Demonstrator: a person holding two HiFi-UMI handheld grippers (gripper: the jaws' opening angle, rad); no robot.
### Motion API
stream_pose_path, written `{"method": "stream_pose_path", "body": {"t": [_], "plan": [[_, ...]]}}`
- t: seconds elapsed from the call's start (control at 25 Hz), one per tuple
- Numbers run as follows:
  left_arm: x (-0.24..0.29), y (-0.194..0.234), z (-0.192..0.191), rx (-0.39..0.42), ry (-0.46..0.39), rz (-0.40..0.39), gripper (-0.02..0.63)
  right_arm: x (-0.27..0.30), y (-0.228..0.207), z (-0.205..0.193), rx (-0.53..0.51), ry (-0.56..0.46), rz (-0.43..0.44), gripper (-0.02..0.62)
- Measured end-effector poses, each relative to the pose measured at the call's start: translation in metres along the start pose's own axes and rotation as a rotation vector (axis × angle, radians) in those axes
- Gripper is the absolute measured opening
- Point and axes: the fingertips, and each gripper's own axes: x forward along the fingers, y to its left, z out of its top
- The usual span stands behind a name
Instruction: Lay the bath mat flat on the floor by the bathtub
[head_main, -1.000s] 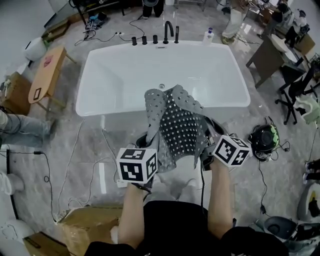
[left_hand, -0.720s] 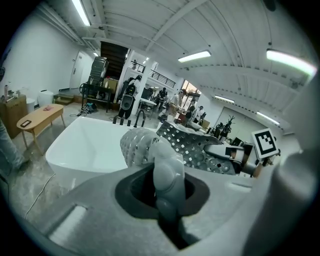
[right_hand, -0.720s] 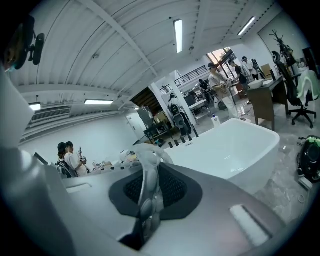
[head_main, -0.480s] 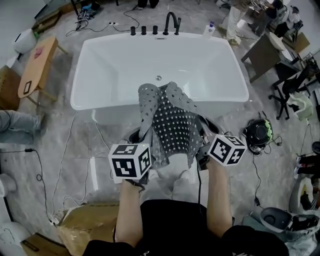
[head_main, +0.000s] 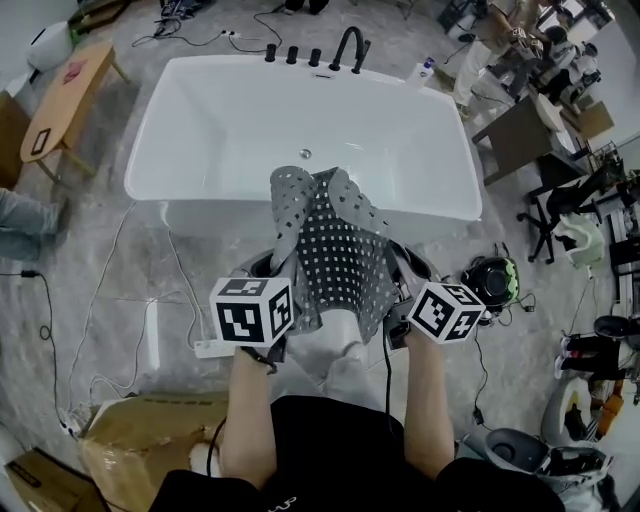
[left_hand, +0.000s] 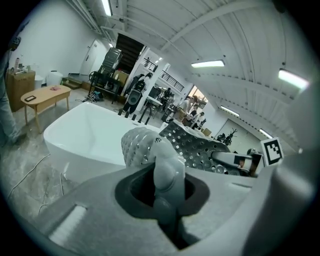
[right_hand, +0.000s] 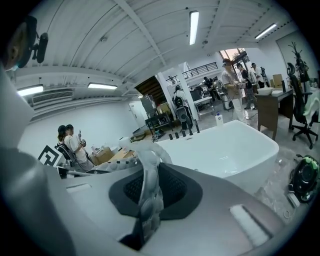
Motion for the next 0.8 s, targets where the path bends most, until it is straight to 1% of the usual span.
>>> {"method": "stream_pose_path", "body": {"t": [0.12, 0.36, 0.6, 0.68, 0.8], "plan": [[0.014, -0.014, -0.004, -0.007, 0.007, 0.005, 0.021, -0.008, -0.016, -0.001, -0.001, 0.01, -0.003, 0.018], [0.041, -0.063, -0.019, 0.021, -0.002, 0.007, 0.021, -0.033, -0.059, -0.001, 0.015, -0.008, 0.025, 0.018], [0.082, -0.133, -0.037, -0.003, -0.055, 0.049, 0.021, -0.074, -0.131, 0.008, 0.007, -0.021, 0.088, 0.018], [0.096, -0.16, -0.048, -0.013, -0.056, 0.057, 0.021, -0.091, -0.157, 0.01, 0.005, -0.013, 0.099, 0.018], [0.117, -0.194, -0.059, -0.013, -0.035, 0.048, 0.021, -0.111, -0.197, 0.009, 0.035, -0.022, 0.083, 0.018]]}}
